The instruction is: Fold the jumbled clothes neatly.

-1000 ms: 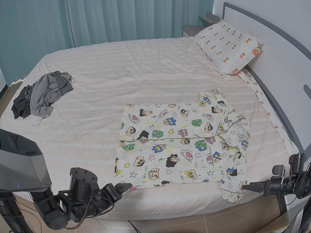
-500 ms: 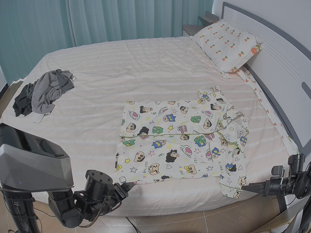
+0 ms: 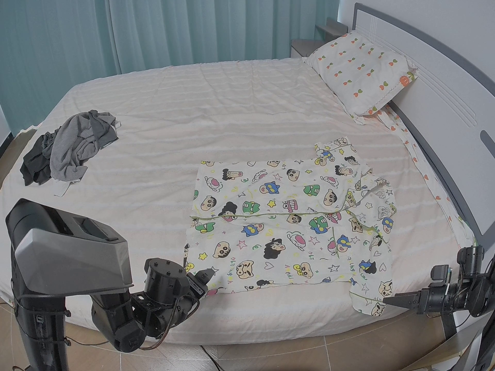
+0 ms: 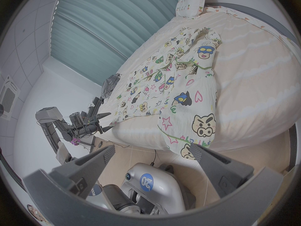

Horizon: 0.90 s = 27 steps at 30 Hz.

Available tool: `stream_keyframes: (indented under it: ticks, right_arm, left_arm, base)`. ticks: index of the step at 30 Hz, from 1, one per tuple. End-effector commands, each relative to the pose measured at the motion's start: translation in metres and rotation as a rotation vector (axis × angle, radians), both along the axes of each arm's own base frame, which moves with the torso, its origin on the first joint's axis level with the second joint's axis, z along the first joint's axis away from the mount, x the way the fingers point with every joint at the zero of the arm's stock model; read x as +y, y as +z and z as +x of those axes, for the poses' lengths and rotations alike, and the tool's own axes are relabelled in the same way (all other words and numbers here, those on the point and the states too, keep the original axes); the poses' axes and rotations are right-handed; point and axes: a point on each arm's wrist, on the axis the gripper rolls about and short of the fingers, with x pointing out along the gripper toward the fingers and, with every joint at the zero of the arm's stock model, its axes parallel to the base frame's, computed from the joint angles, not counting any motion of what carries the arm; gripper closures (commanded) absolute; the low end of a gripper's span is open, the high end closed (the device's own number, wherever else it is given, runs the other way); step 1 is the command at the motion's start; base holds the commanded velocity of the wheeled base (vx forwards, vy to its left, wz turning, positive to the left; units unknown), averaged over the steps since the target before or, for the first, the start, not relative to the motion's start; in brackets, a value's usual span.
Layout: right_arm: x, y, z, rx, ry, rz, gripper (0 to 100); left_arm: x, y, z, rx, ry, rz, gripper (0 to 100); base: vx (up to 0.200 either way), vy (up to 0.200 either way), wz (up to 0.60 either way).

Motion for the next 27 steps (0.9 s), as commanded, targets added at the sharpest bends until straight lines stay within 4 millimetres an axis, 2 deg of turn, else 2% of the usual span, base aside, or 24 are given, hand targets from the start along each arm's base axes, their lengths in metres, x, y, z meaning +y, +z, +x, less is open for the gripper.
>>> stream_keyframes:
  ticks: [1,5,6,17,23,27]
  right_arm:
    - [0.001,-0.002,-0.004,0.023,0.002,0.005,0]
    - [0.002,-0.003,-0.004,0.025,0.004,0.005,0]
    - [0.002,-0.003,-0.004,0.026,0.004,0.006,0]
    - [0.001,-0.010,-0.003,0.049,0.003,0.005,0]
    - [-0.008,-0.033,0.008,0.060,-0.086,-0.093,0]
    - [-0.013,-0.050,0.013,0.069,-0.142,-0.166,0]
  left_arm:
    - [0.000,-0.004,0.000,0.008,0.000,0.006,0]
    - [0.000,-0.007,0.000,0.014,-0.004,0.016,0]
    - [0.000,-0.006,0.000,0.013,-0.004,0.015,100]
    - [0.005,-0.010,-0.005,0.031,-0.001,0.051,100]
    - [0.016,0.007,-0.022,-0.030,0.013,0.029,100]
    - [0.019,0.009,-0.025,-0.061,0.010,0.022,100]
  base:
    - [0.000,0.000,0.00]
    - [0.000,0.000,0.00]
    - [0.000,0.000,0.00]
    - [0.000,0.000,0.00]
    - [0.000,0.000,0.00]
    - [0.000,0.000,0.00]
